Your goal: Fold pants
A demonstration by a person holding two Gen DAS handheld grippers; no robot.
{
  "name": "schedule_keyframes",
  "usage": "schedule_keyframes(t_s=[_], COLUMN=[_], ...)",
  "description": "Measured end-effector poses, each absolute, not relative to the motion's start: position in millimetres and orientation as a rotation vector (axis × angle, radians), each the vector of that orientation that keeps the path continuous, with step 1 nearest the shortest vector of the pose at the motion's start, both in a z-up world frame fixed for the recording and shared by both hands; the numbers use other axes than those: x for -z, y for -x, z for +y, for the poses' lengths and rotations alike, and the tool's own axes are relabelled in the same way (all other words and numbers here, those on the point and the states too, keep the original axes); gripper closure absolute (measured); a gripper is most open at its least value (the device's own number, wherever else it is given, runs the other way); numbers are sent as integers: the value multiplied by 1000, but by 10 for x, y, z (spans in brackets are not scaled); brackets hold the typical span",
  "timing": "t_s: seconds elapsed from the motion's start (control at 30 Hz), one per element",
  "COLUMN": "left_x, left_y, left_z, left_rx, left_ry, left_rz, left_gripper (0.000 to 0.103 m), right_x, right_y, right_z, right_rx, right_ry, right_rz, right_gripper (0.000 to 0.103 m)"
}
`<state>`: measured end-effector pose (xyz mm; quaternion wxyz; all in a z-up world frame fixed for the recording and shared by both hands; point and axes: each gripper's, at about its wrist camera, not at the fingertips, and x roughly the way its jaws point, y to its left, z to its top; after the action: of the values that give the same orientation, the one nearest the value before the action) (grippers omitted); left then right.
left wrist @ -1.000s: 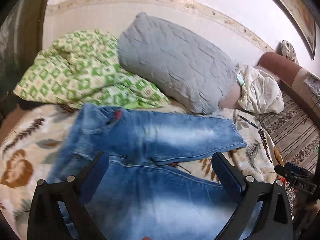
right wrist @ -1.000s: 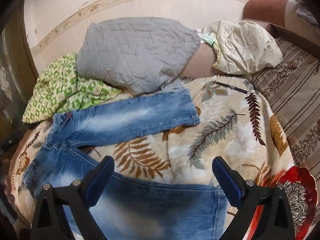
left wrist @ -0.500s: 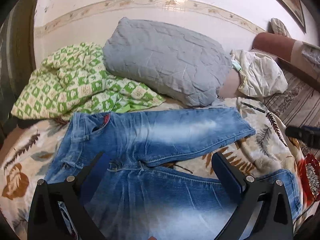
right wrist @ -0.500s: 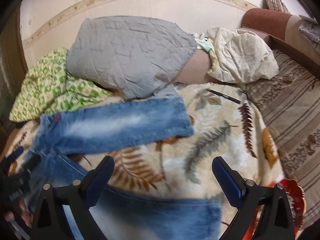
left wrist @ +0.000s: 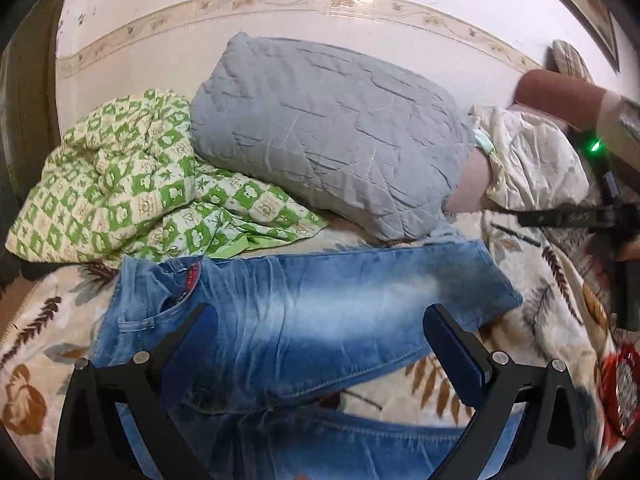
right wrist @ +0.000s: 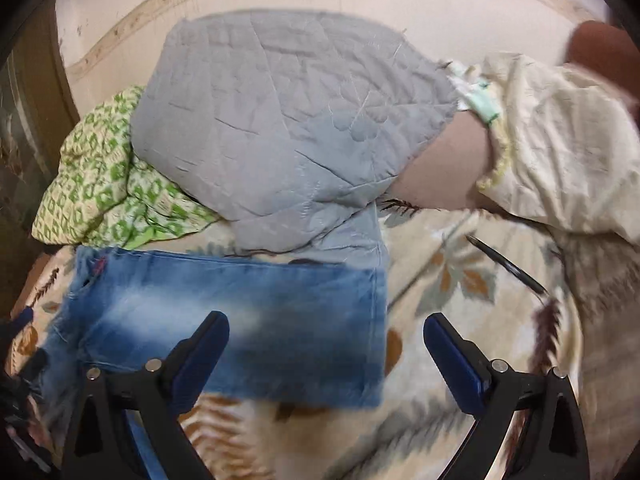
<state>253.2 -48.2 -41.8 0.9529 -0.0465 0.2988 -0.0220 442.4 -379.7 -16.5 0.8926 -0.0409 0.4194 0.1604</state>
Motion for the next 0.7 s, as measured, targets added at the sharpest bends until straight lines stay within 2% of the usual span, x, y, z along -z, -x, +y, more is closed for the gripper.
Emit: schedule_keyframes(t_s=[0.07,0.17,0.47,0.7], left_x=[501,636,657,767], left_y=[-2565,-2638,-2698,-2755], left_z=[-474,-487,-464,-473], left_rx=[61,57,83,74], left_ry=[98,81,120,110], left_rz=[618,656,669,712], left_gripper=[1,1,1,1], right_x=[321,633,1177,1384], right_y=[-4678,-5059,-5558,-5651], right_z=[-3879,-3974,-4144,-4047], right_rx=[-348,-380,-477,-509], right_ry=[81,55,-116,-122], right_rz=[895,973,1169,1173], right_gripper=[12,17,17,17])
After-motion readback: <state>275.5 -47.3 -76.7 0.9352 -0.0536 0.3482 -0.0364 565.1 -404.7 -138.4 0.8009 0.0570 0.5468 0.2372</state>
